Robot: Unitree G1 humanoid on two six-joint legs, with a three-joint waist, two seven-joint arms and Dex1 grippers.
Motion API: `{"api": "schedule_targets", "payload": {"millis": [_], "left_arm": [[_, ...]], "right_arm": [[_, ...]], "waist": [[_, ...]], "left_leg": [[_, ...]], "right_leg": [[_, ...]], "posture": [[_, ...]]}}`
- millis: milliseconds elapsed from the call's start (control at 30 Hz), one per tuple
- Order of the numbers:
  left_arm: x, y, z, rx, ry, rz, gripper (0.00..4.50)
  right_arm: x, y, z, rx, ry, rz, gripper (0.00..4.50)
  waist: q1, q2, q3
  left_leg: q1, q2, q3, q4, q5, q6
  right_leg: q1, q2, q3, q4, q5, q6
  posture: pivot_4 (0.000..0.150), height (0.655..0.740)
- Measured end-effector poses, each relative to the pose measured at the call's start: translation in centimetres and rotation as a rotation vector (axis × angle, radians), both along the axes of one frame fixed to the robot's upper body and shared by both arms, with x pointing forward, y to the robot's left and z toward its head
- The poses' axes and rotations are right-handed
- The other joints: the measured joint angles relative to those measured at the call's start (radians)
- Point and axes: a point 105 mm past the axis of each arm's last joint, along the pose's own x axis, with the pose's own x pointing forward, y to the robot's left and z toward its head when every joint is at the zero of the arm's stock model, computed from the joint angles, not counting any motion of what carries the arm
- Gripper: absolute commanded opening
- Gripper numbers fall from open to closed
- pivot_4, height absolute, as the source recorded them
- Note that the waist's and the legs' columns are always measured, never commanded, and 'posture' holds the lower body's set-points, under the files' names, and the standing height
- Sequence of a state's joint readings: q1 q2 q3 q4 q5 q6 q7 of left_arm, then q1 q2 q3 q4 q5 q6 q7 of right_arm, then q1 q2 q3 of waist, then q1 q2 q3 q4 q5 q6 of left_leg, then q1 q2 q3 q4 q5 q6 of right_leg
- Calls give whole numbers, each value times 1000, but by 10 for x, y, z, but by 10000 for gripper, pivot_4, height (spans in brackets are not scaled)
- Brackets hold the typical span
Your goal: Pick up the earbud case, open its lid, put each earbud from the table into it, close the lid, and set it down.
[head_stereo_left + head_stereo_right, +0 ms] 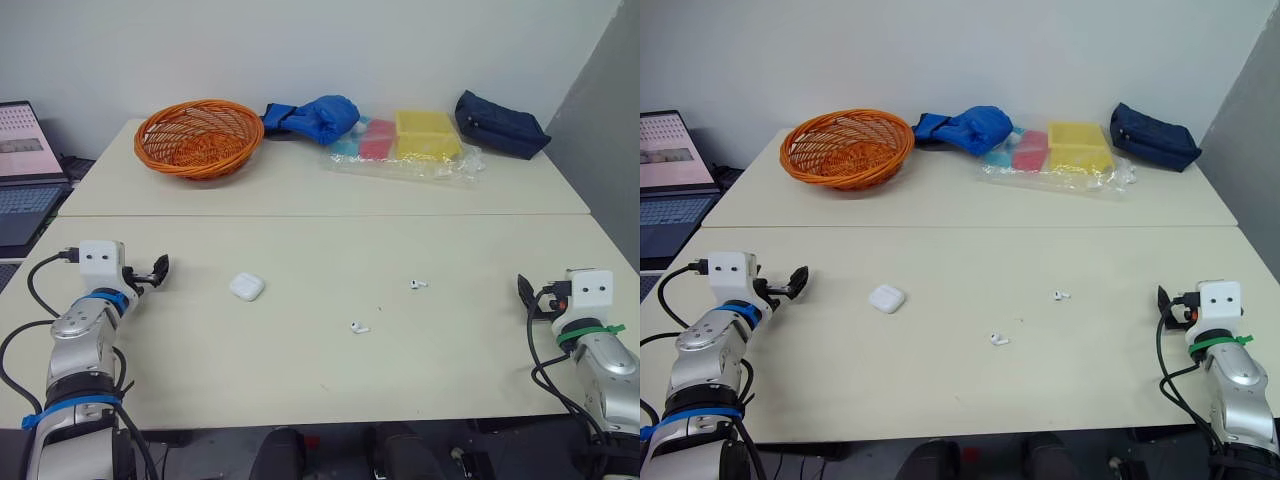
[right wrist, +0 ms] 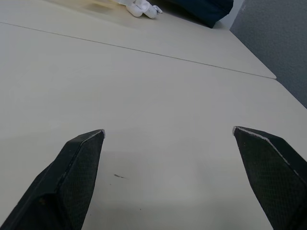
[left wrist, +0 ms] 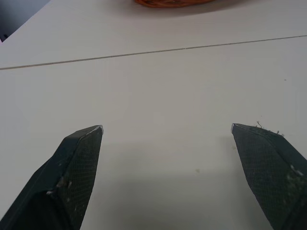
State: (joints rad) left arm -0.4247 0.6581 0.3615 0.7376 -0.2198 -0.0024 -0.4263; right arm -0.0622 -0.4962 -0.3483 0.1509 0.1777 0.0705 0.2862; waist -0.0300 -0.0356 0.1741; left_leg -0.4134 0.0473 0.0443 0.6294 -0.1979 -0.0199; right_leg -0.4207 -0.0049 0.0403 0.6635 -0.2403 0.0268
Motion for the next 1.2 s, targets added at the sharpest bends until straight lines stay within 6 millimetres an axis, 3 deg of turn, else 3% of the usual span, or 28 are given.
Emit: {"api": "schedule_targets", "payload": {"millis": [633,900,967,1133,1200], "left_arm": [[2,-9,18,7,-25,-70,44819],[2,-17,41,33,-54,-133,44819],[-4,-22,48,37,-47,-198,44819],[-22,-55,77,39,-29,-462,44819],[-28,-65,82,30,-11,-525,44819]], "right_arm": [[9,0,11,-3,-39,3,45000],[15,4,18,0,-64,15,45000],[23,11,24,0,-75,55,45000],[47,33,69,-49,-151,228,45000],[52,46,77,-37,-156,310,45000]], "waist": [[0,0,0],[-2,0,0],[-6,0,0],[-10,0,0],[-9,0,0]], "left_leg": [[0,0,0,0,0,0],[0,0,1,0,0,0],[0,1,2,0,0,0],[1,1,2,0,0,0],[1,1,2,0,0,0]], "right_leg": [[0,0,0,0,0,0],[0,0,1,0,0,0],[-1,0,2,0,0,0],[0,0,2,0,0,0],[0,0,1,0,0,-1]], "posture": [[1500,7400],[1500,7400],[1500,7400],[1500,7400],[1500,7400]]}}
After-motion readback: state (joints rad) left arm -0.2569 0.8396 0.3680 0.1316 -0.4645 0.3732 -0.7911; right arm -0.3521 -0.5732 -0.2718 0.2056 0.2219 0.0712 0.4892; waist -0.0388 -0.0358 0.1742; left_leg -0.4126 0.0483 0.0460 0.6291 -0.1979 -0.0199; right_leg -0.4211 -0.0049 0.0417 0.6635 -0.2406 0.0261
